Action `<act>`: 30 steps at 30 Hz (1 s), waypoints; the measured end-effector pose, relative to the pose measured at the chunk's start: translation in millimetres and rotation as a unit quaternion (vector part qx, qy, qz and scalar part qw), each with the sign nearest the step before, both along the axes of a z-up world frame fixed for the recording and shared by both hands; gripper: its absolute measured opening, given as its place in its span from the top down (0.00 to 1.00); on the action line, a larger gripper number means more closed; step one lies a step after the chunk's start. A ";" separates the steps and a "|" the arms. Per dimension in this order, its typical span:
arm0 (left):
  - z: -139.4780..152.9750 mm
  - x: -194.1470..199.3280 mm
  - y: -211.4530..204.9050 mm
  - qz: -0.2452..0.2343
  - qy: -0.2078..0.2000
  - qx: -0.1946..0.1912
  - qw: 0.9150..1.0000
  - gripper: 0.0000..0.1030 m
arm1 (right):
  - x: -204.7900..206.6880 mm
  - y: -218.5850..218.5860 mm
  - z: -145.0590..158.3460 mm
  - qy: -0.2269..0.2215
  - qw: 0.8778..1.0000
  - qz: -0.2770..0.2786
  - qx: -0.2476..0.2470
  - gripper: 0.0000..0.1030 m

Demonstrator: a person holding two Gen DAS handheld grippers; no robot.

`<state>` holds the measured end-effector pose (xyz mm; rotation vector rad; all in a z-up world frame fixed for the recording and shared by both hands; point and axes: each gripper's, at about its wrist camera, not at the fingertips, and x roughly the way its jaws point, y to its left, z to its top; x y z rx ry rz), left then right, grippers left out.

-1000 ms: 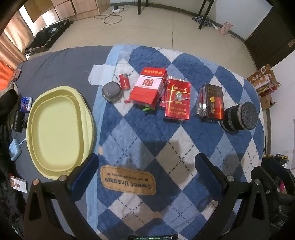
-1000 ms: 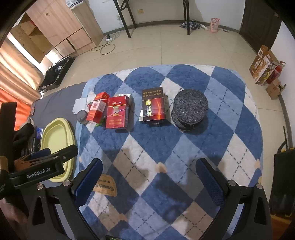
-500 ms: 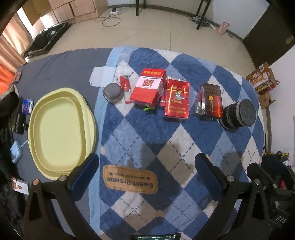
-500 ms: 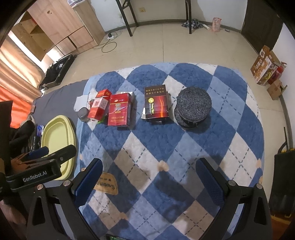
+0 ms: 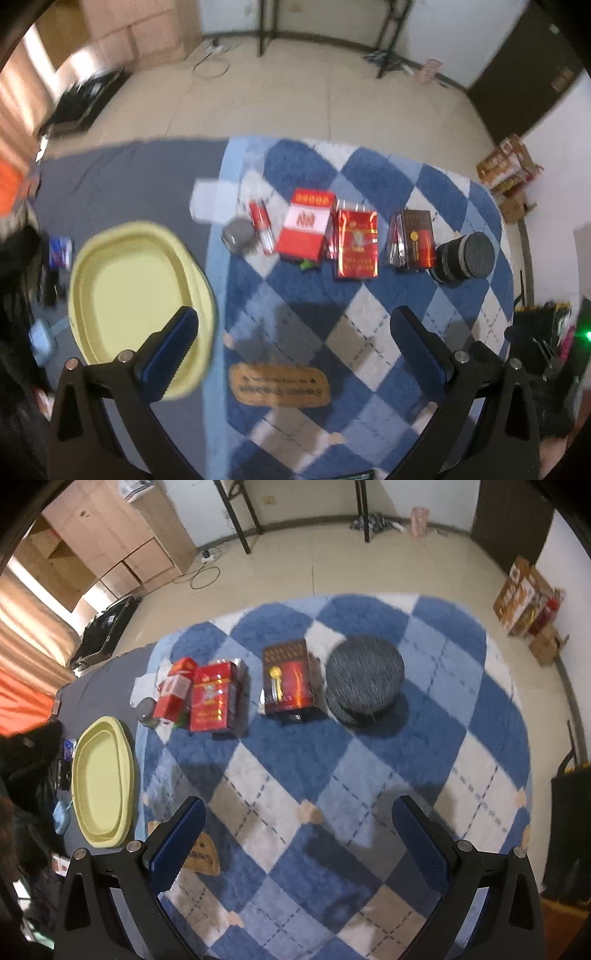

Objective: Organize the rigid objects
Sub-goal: 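Grasp the red-and-white box with left tool while right tool grasps a black foam puck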

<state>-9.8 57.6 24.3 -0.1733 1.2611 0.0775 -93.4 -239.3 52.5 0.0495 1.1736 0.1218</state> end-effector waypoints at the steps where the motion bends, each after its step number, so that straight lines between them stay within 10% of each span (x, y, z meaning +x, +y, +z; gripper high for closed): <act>1: 1.4 2.2 1.3 -0.014 -0.001 0.007 1.000 0.00 | 0.2 -4.1 -3.0 0.003 1.000 -0.001 0.007 0.00; 8: -40.8 27.7 28.3 -0.068 -0.001 0.054 0.996 0.00 | 4.8 -35.4 -7.3 -0.054 0.998 -0.016 0.017 0.00; 16: -110.3 62.6 28.0 -0.129 -0.034 0.015 0.991 0.00 | 33.5 -41.6 -39.8 -0.135 0.986 0.054 -0.080 0.00; 30: -158.2 95.3 8.5 -0.159 -0.040 -0.009 0.986 0.00 | 51.8 -60.7 -74.7 -0.191 0.979 0.064 -0.032 0.02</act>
